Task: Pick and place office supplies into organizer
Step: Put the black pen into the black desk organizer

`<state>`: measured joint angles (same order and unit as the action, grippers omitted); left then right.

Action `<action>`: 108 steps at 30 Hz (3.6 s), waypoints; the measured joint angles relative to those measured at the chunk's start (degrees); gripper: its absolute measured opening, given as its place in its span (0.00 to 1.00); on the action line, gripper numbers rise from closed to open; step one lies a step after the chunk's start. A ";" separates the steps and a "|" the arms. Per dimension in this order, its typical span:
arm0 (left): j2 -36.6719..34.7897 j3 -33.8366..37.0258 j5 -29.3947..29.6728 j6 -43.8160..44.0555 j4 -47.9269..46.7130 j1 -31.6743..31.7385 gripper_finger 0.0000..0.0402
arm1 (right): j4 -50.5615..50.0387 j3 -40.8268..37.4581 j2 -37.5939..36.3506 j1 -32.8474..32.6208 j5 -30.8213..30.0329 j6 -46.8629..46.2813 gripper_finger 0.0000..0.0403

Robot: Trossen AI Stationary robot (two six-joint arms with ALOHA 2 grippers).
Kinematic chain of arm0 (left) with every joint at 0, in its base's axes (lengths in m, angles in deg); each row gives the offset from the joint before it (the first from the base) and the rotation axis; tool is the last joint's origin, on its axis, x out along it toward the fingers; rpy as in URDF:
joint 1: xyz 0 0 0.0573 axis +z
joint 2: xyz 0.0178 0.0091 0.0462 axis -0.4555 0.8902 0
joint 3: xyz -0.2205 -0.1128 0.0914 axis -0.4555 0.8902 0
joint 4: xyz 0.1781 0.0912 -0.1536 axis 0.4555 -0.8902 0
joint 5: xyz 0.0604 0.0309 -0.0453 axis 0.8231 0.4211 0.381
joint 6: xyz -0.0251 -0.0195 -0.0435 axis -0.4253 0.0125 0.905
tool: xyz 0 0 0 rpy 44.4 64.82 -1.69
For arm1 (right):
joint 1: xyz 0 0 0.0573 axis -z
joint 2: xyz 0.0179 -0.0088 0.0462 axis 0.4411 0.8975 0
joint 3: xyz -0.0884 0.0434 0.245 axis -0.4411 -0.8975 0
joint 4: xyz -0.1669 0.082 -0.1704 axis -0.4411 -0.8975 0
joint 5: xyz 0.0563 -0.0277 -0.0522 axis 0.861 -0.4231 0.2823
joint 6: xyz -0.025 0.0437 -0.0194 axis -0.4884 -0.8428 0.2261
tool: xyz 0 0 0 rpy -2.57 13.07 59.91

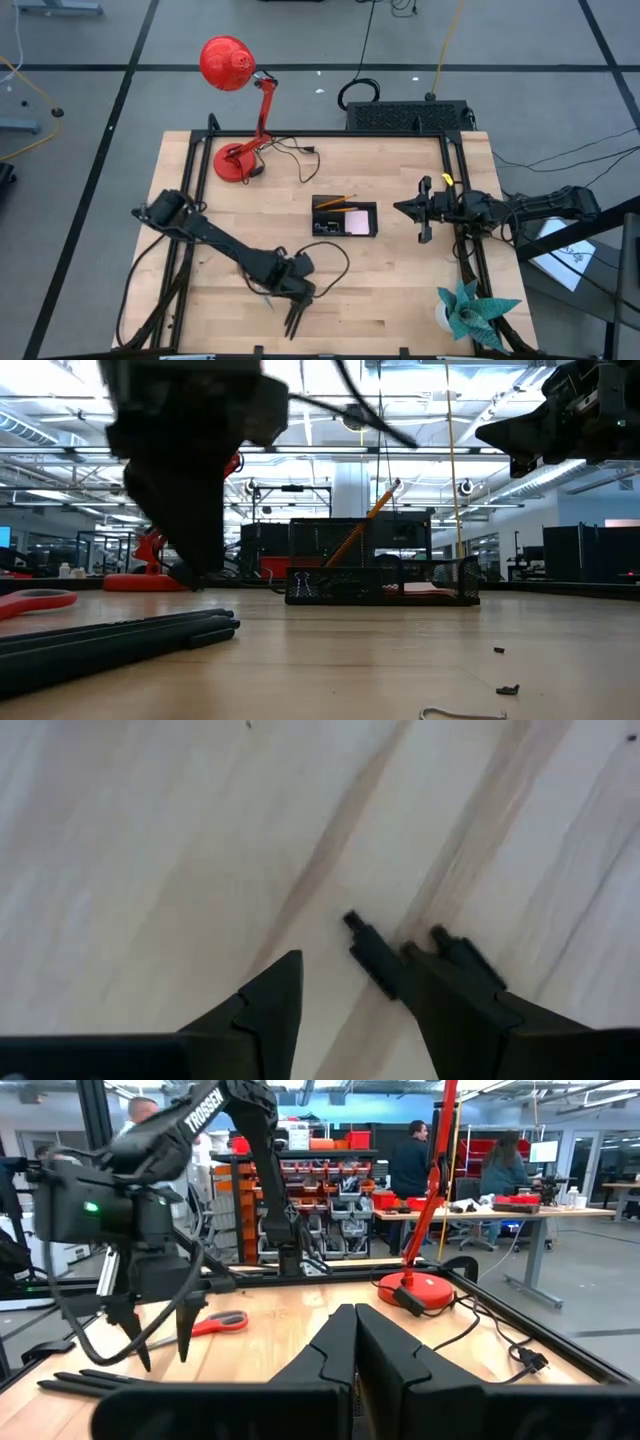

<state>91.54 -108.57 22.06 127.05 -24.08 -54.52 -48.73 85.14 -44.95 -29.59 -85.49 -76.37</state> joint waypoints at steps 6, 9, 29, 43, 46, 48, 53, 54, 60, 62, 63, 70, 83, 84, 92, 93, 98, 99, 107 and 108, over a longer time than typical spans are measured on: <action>5.00 -8.13 -1.66 2.25 -5.33 0.26 0.46 | -0.24 0.00 0.00 0.00 0.01 -0.14 0.01; 5.65 -8.69 -2.76 6.57 -6.30 0.66 0.46 | -0.47 0.00 0.02 0.00 0.07 -0.15 0.01; 6.32 -5.18 -3.82 16.58 -2.22 -0.06 0.46 | -0.44 0.00 0.04 0.00 0.15 -0.19 0.01; 5.82 0.93 -6.63 14.76 1.87 0.25 0.46 | -0.44 0.00 0.04 0.00 0.09 -0.20 0.01; 5.88 0.95 -6.97 12.82 1.69 0.71 0.46 | -0.44 0.00 0.04 0.00 0.07 -0.20 0.01; 5.88 0.95 -7.38 10.46 1.32 1.12 0.46 | -0.44 0.00 0.04 0.00 0.07 -0.20 0.01; 5.93 0.95 -8.70 1.35 0.45 2.37 0.46 | -0.44 0.00 0.04 0.00 0.02 -0.20 0.01; 5.93 0.97 -9.05 -0.71 0.22 2.61 0.46 | -0.44 0.00 0.04 0.00 0.02 -0.22 0.01; 5.90 0.95 -9.56 -14.83 -3.44 3.19 0.46 | -0.46 0.00 0.04 0.00 -0.02 -0.15 0.01; 5.90 0.95 -8.99 -19.25 -4.41 3.19 0.46 | -0.48 0.00 0.04 0.02 -0.02 -0.13 0.01; 5.89 0.95 -8.87 -21.33 -4.61 3.21 0.46 | -0.48 0.00 0.04 0.00 -0.02 -0.11 0.01; 5.86 0.97 -7.88 -26.86 -4.23 3.35 0.46 | -0.48 0.00 0.04 0.01 -0.04 -0.04 0.01; -0.11 1.41 -7.73 -14.45 -0.80 5.52 0.46 | -0.48 0.00 0.04 0.02 -0.04 -0.15 0.01; 0.05 1.44 -8.03 -13.53 -1.27 5.62 0.46 | -0.48 0.00 0.04 0.00 -0.04 -0.17 0.01; 0.66 1.50 -10.35 -8.63 -5.16 5.33 0.46 | -0.48 0.00 0.04 0.02 -0.04 -0.17 0.01; 0.59 1.44 -10.38 -8.12 -4.56 5.19 0.46 | -0.48 0.00 0.04 0.02 -0.04 -0.15 0.01; 0.55 1.37 -9.45 -7.33 -4.05 4.06 0.46 | -0.48 0.00 0.04 0.02 -0.04 -0.17 0.01; 0.54 1.37 -9.11 -7.02 -3.96 3.97 0.46 | -0.48 0.00 0.04 0.02 -0.04 -0.17 0.01; 0.51 1.35 -3.81 -6.27 -5.66 3.67 0.46 | -0.48 0.00 0.04 0.02 -0.04 -0.17 0.01; 0.50 1.32 -3.64 -6.42 -6.13 3.67 0.46 | -0.48 0.00 0.04 0.02 -0.04 -0.17 0.01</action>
<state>92.04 -107.24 18.42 120.64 -30.21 -50.84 -49.21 85.14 -44.90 -29.57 -85.54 -76.55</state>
